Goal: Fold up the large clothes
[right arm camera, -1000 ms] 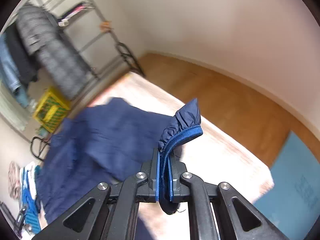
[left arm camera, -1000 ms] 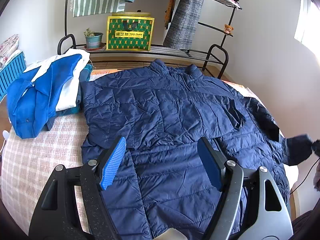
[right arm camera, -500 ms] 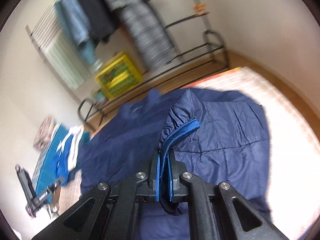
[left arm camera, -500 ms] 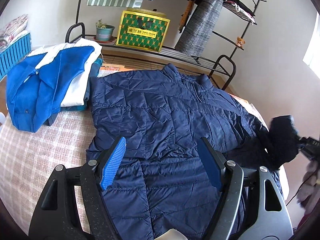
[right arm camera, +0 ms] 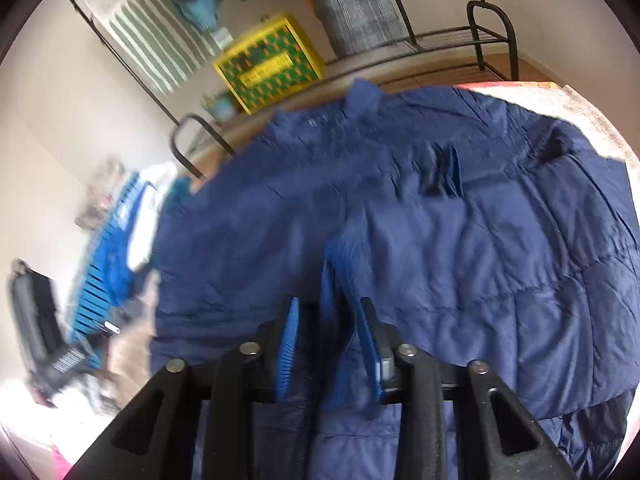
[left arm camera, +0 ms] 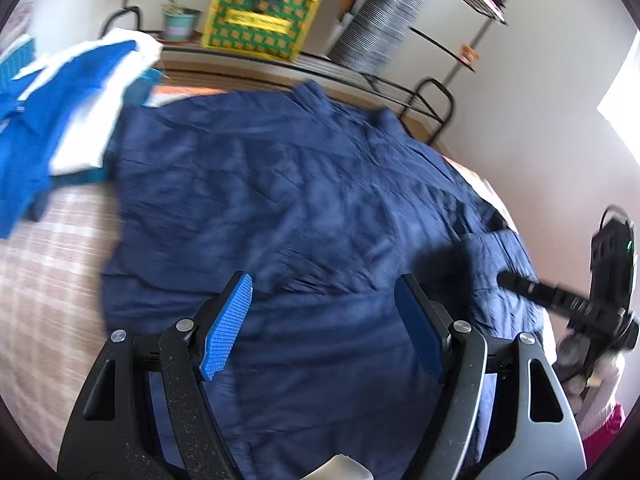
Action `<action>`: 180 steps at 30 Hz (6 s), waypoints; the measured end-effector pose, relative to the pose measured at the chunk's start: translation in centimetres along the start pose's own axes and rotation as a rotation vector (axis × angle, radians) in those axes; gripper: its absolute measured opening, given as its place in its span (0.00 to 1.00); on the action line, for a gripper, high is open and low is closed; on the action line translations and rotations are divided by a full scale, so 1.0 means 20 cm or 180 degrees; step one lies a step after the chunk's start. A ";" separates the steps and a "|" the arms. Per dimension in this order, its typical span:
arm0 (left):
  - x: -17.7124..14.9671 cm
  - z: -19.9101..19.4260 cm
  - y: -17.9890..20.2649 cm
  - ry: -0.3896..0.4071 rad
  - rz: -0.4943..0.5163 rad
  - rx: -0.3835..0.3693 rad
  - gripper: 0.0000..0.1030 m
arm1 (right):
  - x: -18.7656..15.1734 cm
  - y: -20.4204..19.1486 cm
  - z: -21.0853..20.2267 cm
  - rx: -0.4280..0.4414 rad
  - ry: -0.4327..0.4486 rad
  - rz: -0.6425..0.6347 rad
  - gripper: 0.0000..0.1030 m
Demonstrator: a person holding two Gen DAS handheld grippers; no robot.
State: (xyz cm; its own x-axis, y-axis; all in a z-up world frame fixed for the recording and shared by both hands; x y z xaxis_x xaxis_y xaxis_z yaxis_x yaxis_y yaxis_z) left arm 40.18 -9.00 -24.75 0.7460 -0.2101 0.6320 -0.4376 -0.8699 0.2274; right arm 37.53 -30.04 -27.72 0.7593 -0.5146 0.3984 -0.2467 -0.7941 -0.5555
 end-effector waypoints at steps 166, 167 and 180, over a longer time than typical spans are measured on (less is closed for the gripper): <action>-1.38 -0.79 0.03 -0.0434 -0.0859 -0.1010 0.04 | -1.02 0.99 -0.88 0.0315 -0.0663 0.0126 0.04; -1.33 -0.81 0.03 -0.0374 -0.0839 -0.0996 0.04 | -1.00 0.96 -0.91 0.0354 -0.0611 0.0141 0.04; -0.61 -0.85 -0.07 0.0106 -0.0513 -0.0579 0.04 | -0.38 0.56 -1.08 0.0320 0.0275 -0.0020 0.03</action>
State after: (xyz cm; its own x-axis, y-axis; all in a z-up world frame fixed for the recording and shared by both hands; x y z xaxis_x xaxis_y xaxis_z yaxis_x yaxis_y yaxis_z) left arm 23.08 2.34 -20.21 0.7977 -0.0576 0.6002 -0.3998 -0.7957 0.4550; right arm 16.02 -42.03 -21.14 0.7048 -0.5391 0.4610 -0.1771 -0.7631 -0.6215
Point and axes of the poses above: each gripper's, at about its wrist camera, not at the fingertips, and z roughly the way its jaws point, y to its right, x to its top, the point moved 10 cm from there along z, roughly the way its jaws point, and after that the axes turned 15 degrees about z, right-handed, at the moved point
